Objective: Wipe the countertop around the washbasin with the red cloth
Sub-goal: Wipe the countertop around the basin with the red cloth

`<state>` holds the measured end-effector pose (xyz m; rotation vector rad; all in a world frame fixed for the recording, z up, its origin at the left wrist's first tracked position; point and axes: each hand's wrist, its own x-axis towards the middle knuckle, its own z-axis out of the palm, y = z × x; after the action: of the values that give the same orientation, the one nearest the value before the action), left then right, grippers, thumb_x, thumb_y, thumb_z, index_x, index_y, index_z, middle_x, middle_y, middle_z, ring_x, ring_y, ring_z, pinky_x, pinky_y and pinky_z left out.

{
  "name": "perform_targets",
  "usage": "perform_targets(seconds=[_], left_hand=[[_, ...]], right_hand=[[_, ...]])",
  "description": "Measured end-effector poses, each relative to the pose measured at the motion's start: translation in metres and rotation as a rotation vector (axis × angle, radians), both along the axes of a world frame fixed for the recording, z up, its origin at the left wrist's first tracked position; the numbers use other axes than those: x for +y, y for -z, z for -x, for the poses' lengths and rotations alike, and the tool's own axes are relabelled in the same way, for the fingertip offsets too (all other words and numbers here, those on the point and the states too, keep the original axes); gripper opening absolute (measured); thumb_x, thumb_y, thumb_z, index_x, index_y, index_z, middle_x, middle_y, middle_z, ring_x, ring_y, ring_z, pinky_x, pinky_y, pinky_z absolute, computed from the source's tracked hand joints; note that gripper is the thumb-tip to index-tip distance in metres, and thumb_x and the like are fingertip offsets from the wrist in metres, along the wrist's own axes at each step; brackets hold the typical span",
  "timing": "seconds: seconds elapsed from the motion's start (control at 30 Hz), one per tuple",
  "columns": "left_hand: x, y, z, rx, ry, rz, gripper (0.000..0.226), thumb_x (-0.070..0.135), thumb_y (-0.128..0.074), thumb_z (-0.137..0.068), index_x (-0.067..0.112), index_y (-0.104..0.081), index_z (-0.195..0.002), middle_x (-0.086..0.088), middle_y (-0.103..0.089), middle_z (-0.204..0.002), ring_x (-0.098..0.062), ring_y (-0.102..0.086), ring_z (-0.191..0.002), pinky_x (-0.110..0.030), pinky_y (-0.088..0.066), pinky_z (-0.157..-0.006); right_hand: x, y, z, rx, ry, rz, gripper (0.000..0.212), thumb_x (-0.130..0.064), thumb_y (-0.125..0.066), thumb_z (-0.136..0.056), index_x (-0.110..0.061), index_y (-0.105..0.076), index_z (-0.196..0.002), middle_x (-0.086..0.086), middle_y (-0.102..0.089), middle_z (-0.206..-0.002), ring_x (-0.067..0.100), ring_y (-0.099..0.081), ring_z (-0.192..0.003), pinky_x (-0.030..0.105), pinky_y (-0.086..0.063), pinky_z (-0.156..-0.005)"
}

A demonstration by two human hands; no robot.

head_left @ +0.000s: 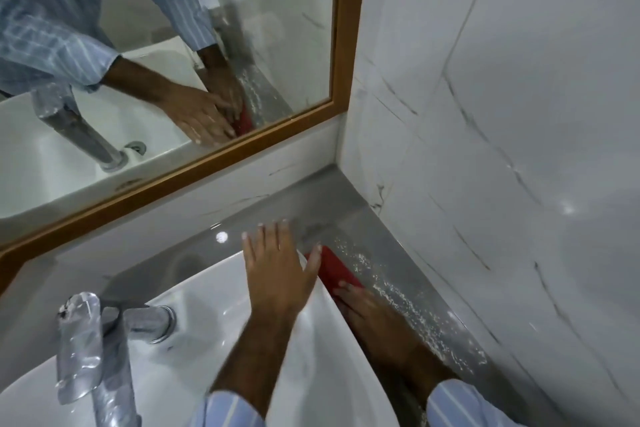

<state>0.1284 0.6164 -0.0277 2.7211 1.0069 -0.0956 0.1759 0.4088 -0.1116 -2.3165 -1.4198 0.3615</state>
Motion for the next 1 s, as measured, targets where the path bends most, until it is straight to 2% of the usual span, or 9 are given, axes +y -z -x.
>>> perform_targets(seconds=[0.07, 0.1, 0.17, 0.27, 0.4, 0.53, 0.63, 0.8, 1.0], left_hand=[[-0.015, 0.008, 0.016, -0.028, -0.054, 0.002, 0.097, 0.083, -0.021, -0.094, 0.022, -0.017, -0.169, -0.004, -0.013, -0.179, -0.029, -0.009, -0.167, -0.047, 0.006, -0.132], [-0.023, 0.011, 0.021, -0.048, -0.06, 0.005, 0.1, 0.084, -0.017, -0.093, 0.02, -0.011, -0.17, -0.003, -0.006, -0.18, -0.027, -0.003, -0.167, -0.046, 0.004, -0.134], [-0.03, 0.017, 0.024, -0.099, -0.072, -0.016, 0.099, 0.081, -0.02, -0.095, 0.017, -0.013, -0.17, -0.004, -0.007, -0.18, -0.028, -0.006, -0.167, -0.045, -0.003, -0.135], [-0.032, 0.02, 0.021, -0.102, -0.079, -0.09, 0.095, 0.075, -0.025, -0.096, 0.012, -0.026, -0.167, -0.009, -0.022, -0.177, -0.032, -0.02, -0.164, -0.05, -0.015, -0.134], [-0.03, 0.025, 0.022, -0.081, -0.059, -0.14, 0.094, 0.073, -0.025, -0.097, 0.009, -0.029, -0.166, -0.012, -0.027, -0.175, -0.034, -0.024, -0.163, -0.052, -0.016, -0.132], [-0.03, 0.023, 0.022, -0.042, -0.043, -0.133, 0.094, 0.073, -0.025, -0.098, 0.009, -0.025, -0.168, -0.012, -0.021, -0.177, -0.034, -0.018, -0.165, -0.054, -0.016, -0.134], [-0.03, 0.018, 0.021, -0.013, -0.037, -0.093, 0.097, 0.075, -0.021, -0.096, 0.011, -0.016, -0.169, -0.01, -0.012, -0.179, -0.032, -0.01, -0.166, -0.056, -0.015, -0.135], [-0.028, 0.016, 0.022, -0.006, -0.011, -0.062, 0.099, 0.074, -0.016, -0.095, 0.01, -0.008, -0.17, -0.011, -0.004, -0.18, -0.032, -0.003, -0.167, -0.056, -0.012, -0.136], [-0.03, 0.018, 0.023, -0.024, -0.012, -0.07, 0.098, 0.071, -0.005, -0.094, 0.007, -0.006, -0.169, -0.013, -0.003, -0.179, -0.034, -0.002, -0.167, -0.058, -0.012, -0.135]], right_hand=[[0.027, 0.006, -0.004, 0.108, -0.016, -0.006, 0.044, -0.06, -0.029, -0.108, -0.057, -0.033, -0.152, -0.032, -0.026, -0.164, -0.016, -0.02, -0.15, 0.017, -0.014, -0.129], [0.036, 0.014, -0.008, 0.088, -0.048, -0.037, 0.046, -0.059, -0.03, -0.108, -0.053, -0.031, -0.154, -0.025, -0.025, -0.167, -0.01, -0.019, -0.153, 0.022, -0.012, -0.13], [0.055, 0.035, -0.02, -0.081, -0.158, 0.04, 0.065, -0.05, -0.033, -0.108, -0.02, -0.023, -0.165, 0.006, -0.025, -0.173, 0.02, -0.016, -0.16, 0.038, -0.016, -0.13], [0.086, 0.05, -0.049, -0.169, -0.188, 0.253, 0.071, -0.043, -0.02, -0.107, -0.008, -0.006, -0.167, 0.012, -0.001, -0.177, 0.028, 0.005, -0.162, 0.047, -0.009, -0.133], [0.105, 0.049, -0.084, -0.142, 0.002, 0.22, 0.074, -0.047, -0.026, -0.108, -0.006, -0.004, -0.166, 0.013, 0.001, -0.177, 0.028, 0.002, -0.164, 0.047, -0.008, -0.133], [0.05, 0.044, -0.099, -0.168, 0.266, 0.25, 0.073, -0.046, -0.031, -0.109, -0.003, -0.011, -0.166, 0.018, -0.011, -0.175, 0.031, -0.012, -0.163, 0.048, -0.019, -0.132], [-0.032, 0.038, -0.074, -0.213, 0.235, 0.259, 0.07, -0.043, -0.036, -0.107, -0.001, -0.024, -0.163, 0.017, -0.022, -0.173, 0.031, -0.024, -0.16, 0.05, -0.032, -0.126], [-0.164, 0.047, 0.019, -0.204, 0.381, 0.339, 0.069, -0.047, -0.031, -0.108, -0.002, -0.031, -0.16, 0.015, -0.028, -0.171, 0.034, -0.035, -0.155, 0.054, -0.037, -0.119], [-0.132, 0.047, 0.007, -0.181, 0.358, 0.369, 0.068, -0.044, -0.03, -0.108, -0.001, -0.027, -0.161, 0.018, -0.025, -0.171, 0.035, -0.03, -0.157, 0.056, -0.038, -0.121]])
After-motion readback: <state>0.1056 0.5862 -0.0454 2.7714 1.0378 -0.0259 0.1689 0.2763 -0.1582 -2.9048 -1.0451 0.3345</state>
